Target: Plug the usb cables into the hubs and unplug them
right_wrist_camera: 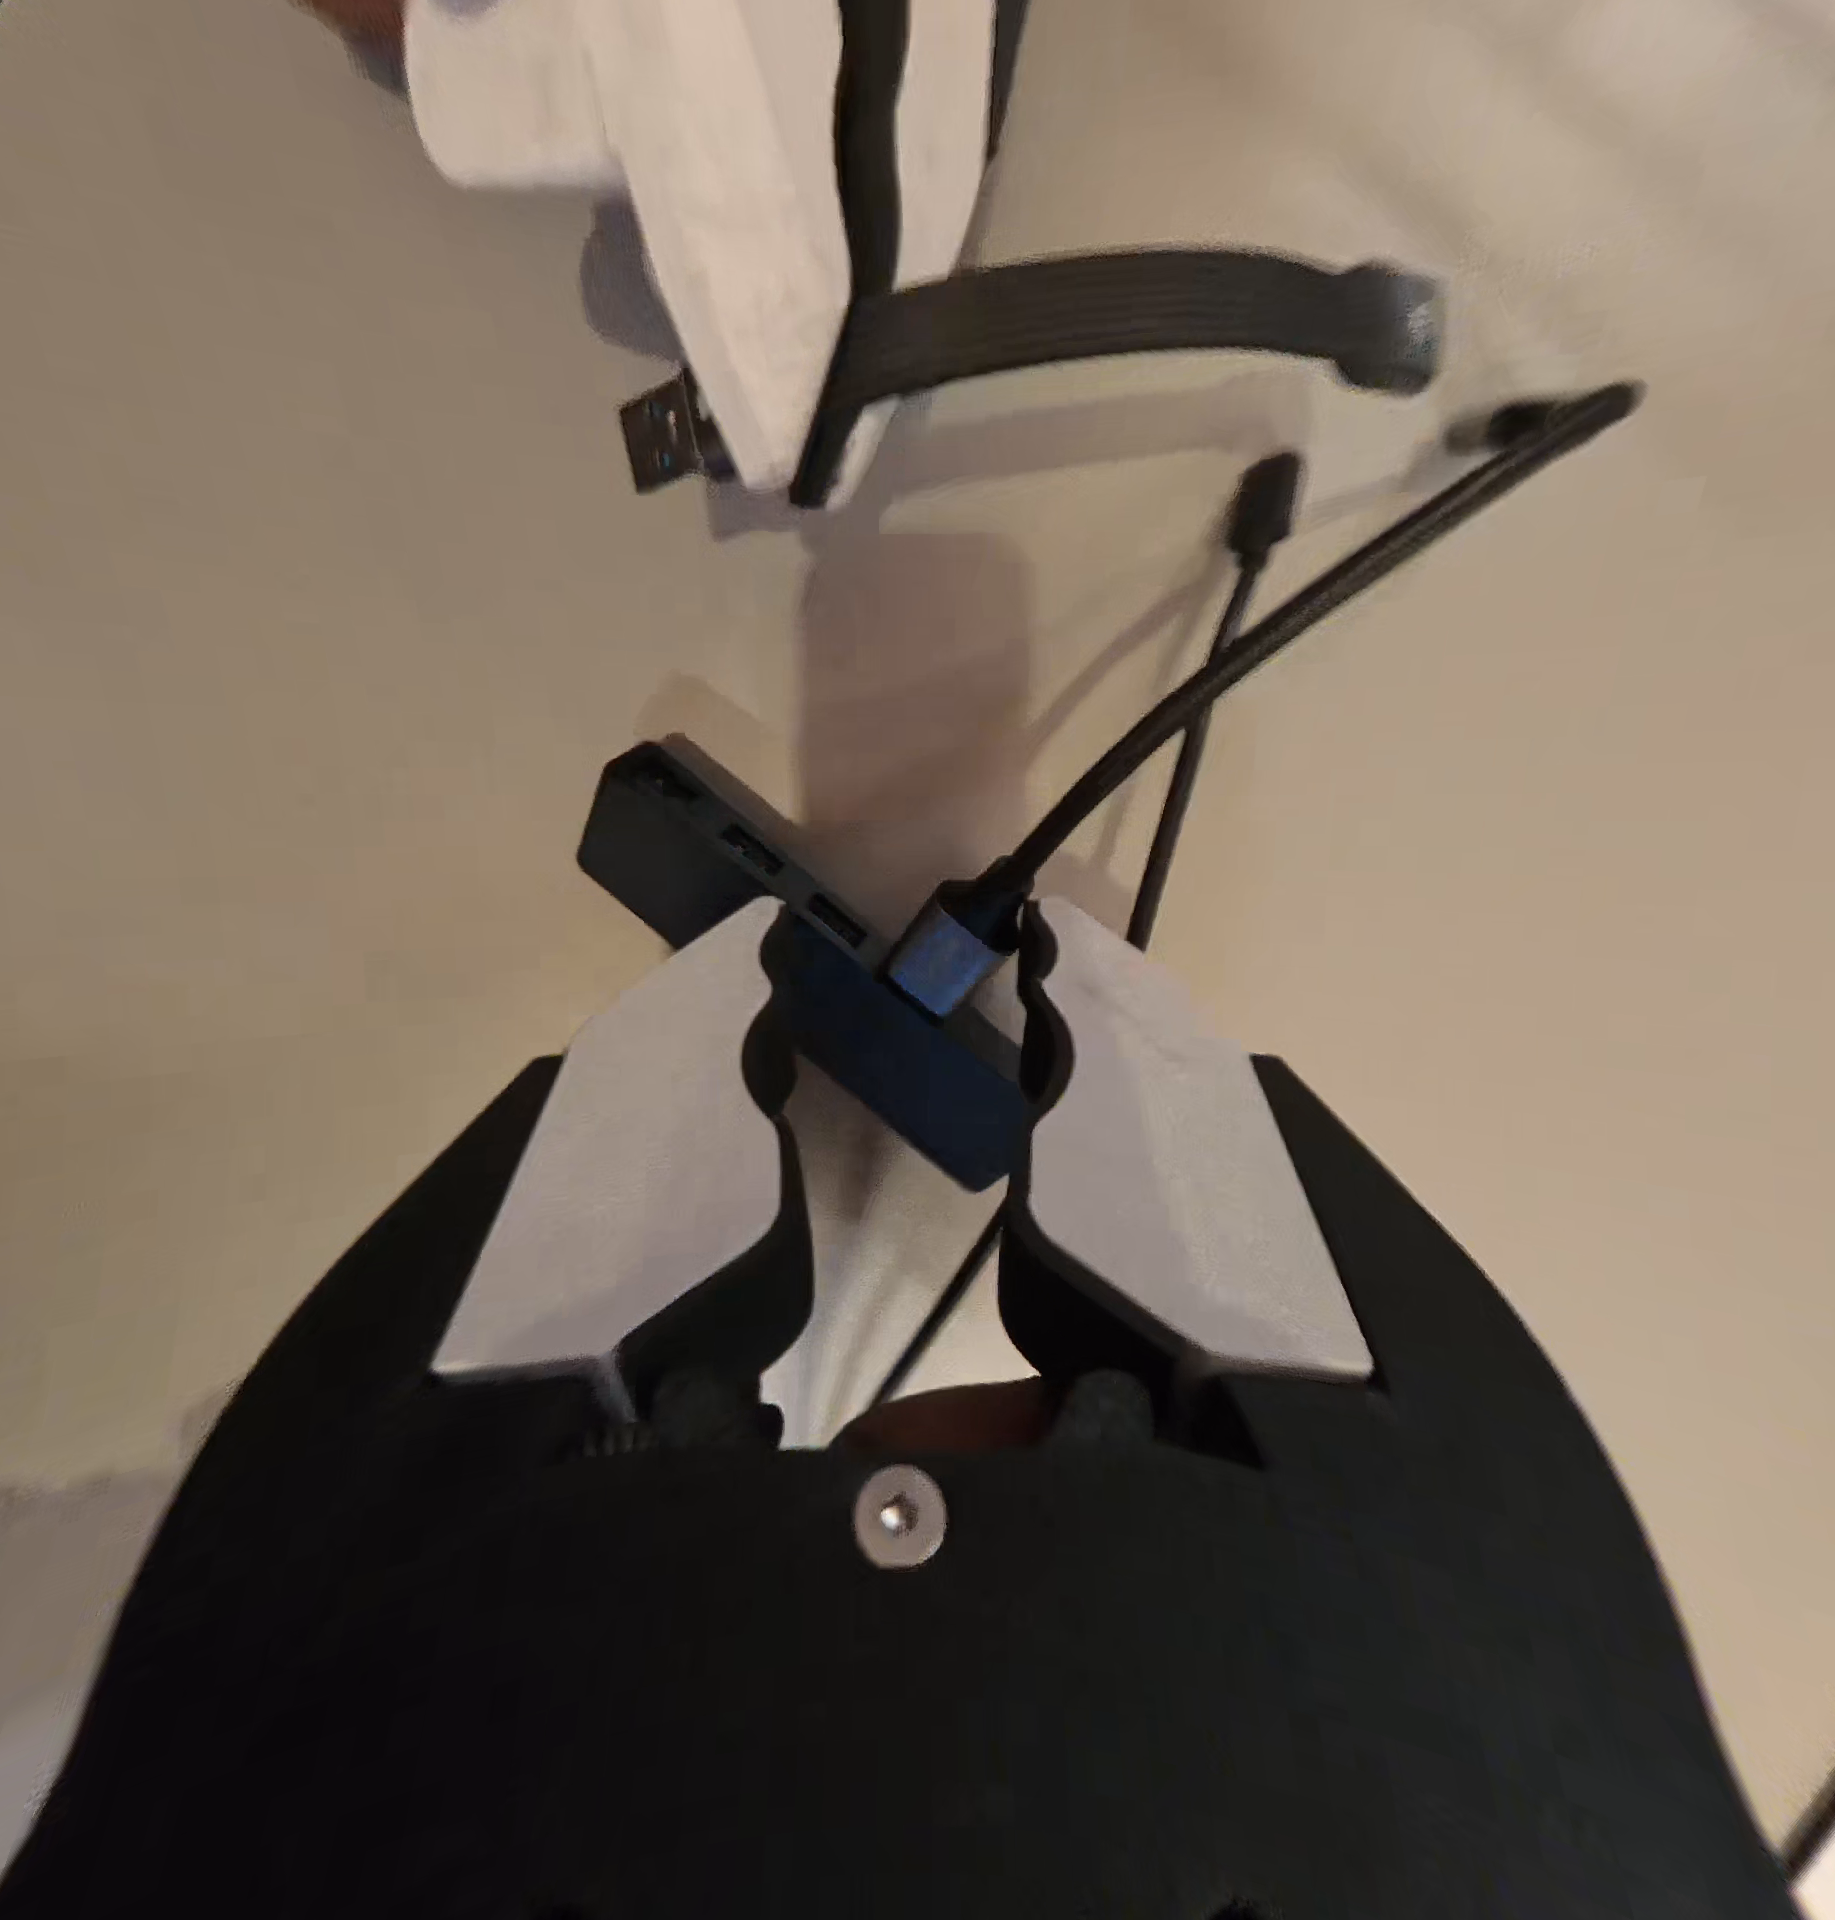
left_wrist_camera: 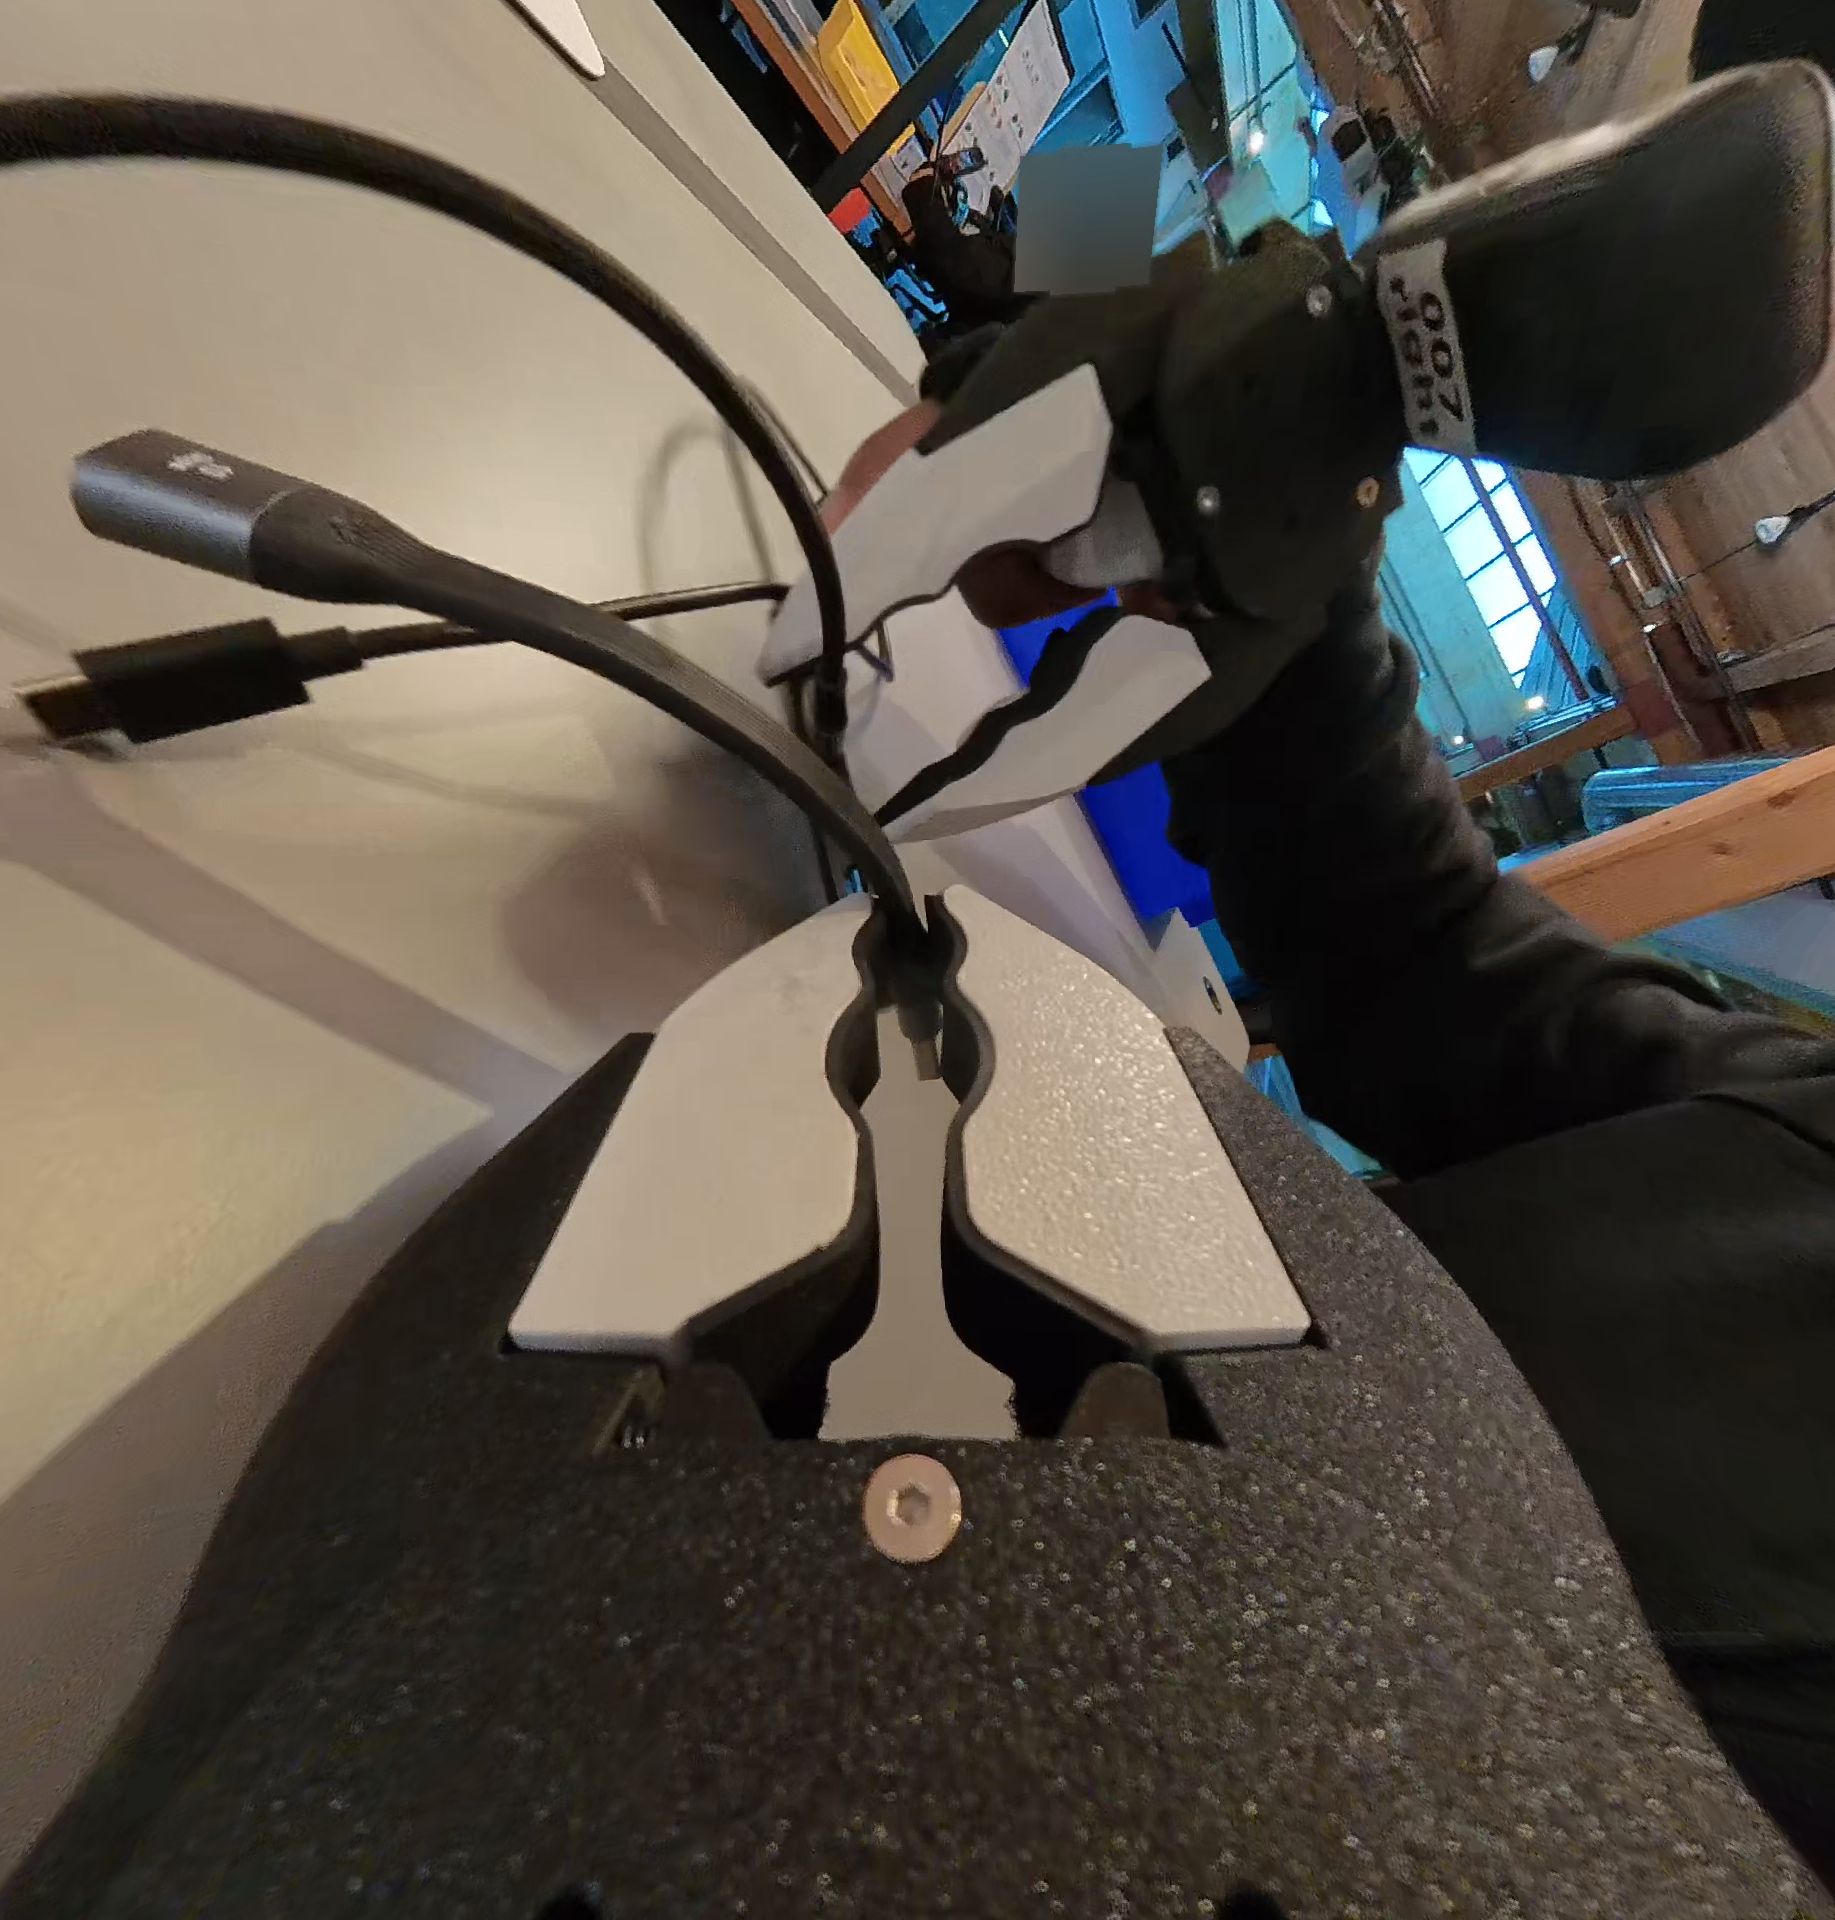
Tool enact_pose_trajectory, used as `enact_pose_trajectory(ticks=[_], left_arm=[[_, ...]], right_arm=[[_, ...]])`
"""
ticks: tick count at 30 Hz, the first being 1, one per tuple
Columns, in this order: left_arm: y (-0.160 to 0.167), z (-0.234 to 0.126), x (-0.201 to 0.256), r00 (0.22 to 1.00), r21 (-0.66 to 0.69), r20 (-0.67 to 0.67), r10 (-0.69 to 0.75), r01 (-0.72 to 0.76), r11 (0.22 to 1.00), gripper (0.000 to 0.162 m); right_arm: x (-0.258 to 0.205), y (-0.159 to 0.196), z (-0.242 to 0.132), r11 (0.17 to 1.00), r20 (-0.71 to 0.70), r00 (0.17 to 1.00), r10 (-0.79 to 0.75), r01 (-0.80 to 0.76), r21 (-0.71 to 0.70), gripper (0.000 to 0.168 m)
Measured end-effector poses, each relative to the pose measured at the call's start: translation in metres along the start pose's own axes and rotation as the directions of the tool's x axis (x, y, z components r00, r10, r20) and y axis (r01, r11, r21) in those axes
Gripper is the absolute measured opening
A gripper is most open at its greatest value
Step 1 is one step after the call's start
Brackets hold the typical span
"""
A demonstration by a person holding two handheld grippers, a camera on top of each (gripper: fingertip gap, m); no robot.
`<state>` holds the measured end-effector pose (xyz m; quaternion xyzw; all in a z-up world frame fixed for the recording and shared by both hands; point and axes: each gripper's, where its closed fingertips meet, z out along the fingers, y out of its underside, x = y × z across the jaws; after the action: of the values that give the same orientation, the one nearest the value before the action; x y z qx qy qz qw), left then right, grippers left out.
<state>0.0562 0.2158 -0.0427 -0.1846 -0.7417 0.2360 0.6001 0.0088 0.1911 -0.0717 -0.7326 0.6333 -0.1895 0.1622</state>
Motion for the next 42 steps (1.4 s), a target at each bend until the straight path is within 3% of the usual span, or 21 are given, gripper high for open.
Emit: enact_pose_trajectory(ticks=[6,7,10,19,22,29,42], left_arm=[[-0.001,0.018,-0.001,0.992,-0.029,0.066,0.107,-0.105,0.994,0.006],[-0.001,0.021,0.0,0.99,-0.032,0.069,0.125,-0.123,0.992,0.006],[-0.003,0.031,0.003,0.983,-0.047,0.058,0.174,-0.171,0.984,0.006],[0.013,0.062,0.013,0.98,-0.192,-0.031,0.195,-0.197,0.961,0.006],[0.005,0.071,0.016,0.986,-0.152,-0.042,0.163,-0.167,0.974,0.006],[-0.02,0.078,0.036,0.974,-0.004,-0.215,0.063,-0.066,0.998,0.006],[-0.021,0.078,0.029,0.982,0.01,-0.156,0.11,-0.109,0.994,0.008]], right_arm=[[-0.001,0.0,-0.017,0.961,-0.306,0.932,0.192,-0.116,0.251,0.036],[0.0,0.002,-0.022,0.947,-0.361,0.904,0.23,-0.124,0.295,0.019],[-0.009,0.01,-0.025,0.917,-0.452,0.833,0.32,-0.153,0.367,0.019],[-0.042,0.025,-0.025,0.894,-0.462,0.798,0.388,-0.204,0.399,0.02],[-0.044,0.025,-0.028,0.896,-0.491,0.782,0.384,-0.187,0.404,0.019],[-0.04,0.018,-0.029,0.904,-0.566,0.738,0.367,-0.139,0.404,0.019],[-0.035,0.013,-0.036,0.917,-0.654,0.684,0.323,-0.054,0.396,0.018]])
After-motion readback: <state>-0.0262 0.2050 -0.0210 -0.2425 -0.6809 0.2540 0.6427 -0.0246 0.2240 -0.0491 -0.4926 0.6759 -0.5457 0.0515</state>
